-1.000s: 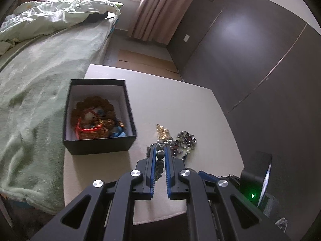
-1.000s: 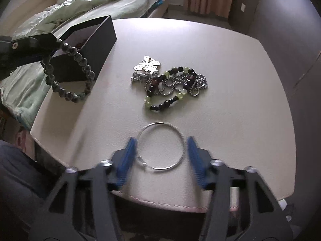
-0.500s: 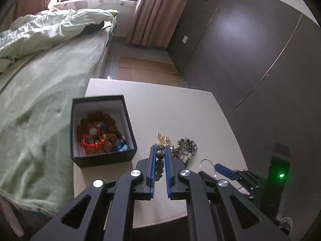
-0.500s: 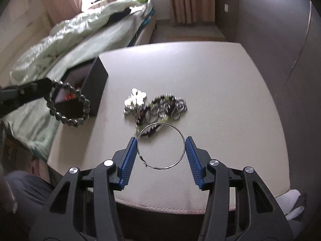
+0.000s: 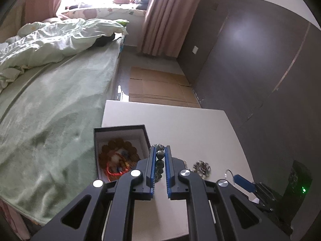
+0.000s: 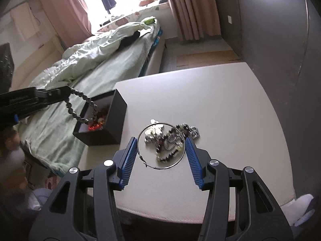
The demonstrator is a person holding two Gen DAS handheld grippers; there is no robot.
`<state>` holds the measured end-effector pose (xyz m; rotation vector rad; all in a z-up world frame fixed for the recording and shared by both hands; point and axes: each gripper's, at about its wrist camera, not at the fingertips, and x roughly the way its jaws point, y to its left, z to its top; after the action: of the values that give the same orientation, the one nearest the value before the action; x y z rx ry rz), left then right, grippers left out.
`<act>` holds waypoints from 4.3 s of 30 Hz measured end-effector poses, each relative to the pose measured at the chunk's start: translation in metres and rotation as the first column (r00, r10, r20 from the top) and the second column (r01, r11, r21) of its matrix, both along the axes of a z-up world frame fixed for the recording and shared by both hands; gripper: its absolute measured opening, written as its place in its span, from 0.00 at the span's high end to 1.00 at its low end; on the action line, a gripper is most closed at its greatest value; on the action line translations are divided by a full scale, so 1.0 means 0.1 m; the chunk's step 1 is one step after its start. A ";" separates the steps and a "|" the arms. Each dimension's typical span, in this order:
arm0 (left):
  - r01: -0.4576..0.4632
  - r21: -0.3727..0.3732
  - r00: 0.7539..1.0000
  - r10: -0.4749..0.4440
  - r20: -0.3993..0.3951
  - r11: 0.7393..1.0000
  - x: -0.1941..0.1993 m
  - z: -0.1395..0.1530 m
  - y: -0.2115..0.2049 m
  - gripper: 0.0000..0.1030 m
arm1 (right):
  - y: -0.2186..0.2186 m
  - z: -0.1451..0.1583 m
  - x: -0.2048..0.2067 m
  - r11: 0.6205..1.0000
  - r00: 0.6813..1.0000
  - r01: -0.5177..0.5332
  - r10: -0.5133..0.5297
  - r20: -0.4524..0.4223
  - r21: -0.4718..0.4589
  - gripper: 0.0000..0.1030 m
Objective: Organize jewelry
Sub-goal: 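Grasp the grey bead strand with the left tool and place it in the box, then carry the silver hoop with the right tool over the black box and release, then reach the left tool to the gold butterfly brooch on the table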
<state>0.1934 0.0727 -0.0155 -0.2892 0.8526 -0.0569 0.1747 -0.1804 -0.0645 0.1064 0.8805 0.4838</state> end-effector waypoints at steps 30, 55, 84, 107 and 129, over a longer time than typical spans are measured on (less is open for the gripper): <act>-0.166 -0.024 0.986 0.166 0.010 0.986 0.02 -0.36 0.60 0.25 | 0.62 0.23 0.38 0.985 0.986 -0.165 0.164 0.032 0.043 0.51; -0.301 -0.153 0.950 0.310 0.044 0.941 -0.30 -0.34 1.09 0.09 | 1.64 0.09 0.73 0.939 0.939 -0.343 0.344 -0.021 0.030 0.10; -0.044 -0.022 0.995 0.045 0.085 0.999 -0.07 -0.29 0.04 0.09 | -0.15 0.19 0.57 0.996 0.991 -0.071 0.076 -0.109 0.048 0.10; 0.096 -0.005 0.990 -0.096 -0.104 0.995 0.37 -0.76 -0.86 0.66 | -0.73 -0.16 0.49 0.991 0.970 0.125 -0.110 -0.217 0.057 0.49; 0.063 0.095 0.974 -0.040 -0.223 0.993 0.77 -1.32 -1.11 0.73 | -0.74 -0.53 0.70 0.980 0.926 0.160 -0.108 -0.362 0.118 0.67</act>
<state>0.2707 -0.0386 -0.1470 -0.1793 1.0812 -0.0297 0.2445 -0.2544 -0.1173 0.3958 1.1823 0.4050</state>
